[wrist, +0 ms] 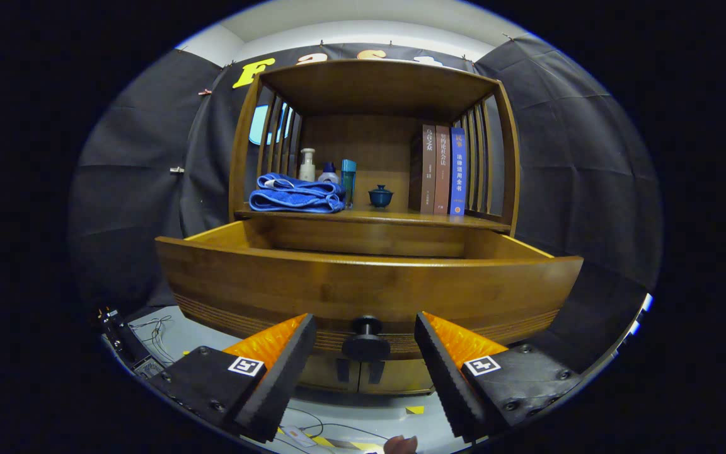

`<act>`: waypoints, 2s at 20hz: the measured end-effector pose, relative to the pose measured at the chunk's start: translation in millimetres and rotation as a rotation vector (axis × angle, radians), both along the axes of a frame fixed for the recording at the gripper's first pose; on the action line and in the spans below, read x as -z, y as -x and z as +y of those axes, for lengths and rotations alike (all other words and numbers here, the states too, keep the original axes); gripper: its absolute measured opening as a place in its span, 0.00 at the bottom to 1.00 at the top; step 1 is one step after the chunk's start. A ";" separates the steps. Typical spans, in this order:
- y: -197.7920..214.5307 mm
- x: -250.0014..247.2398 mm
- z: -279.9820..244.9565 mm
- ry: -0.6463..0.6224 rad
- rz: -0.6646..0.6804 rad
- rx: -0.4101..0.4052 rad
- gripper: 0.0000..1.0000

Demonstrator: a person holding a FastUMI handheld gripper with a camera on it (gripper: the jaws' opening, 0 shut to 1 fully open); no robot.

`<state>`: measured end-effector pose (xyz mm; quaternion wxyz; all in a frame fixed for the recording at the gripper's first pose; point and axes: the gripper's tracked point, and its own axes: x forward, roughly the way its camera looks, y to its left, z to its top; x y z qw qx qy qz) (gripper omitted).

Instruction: Pull open the drawer, take out the items inside it, and place them on the countertop above the cabinet.

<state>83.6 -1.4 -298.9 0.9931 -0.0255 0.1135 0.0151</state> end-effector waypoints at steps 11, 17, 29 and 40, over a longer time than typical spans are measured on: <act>-23.3 -120.1 -11.6 -0.069 0.027 0.014 0.99; -71.7 -102.5 1.2 -0.076 0.376 -0.067 0.99; -147.1 15.6 -13.3 0.072 0.877 -0.022 0.95; -165.9 95.1 -27.6 0.036 1.084 0.092 0.61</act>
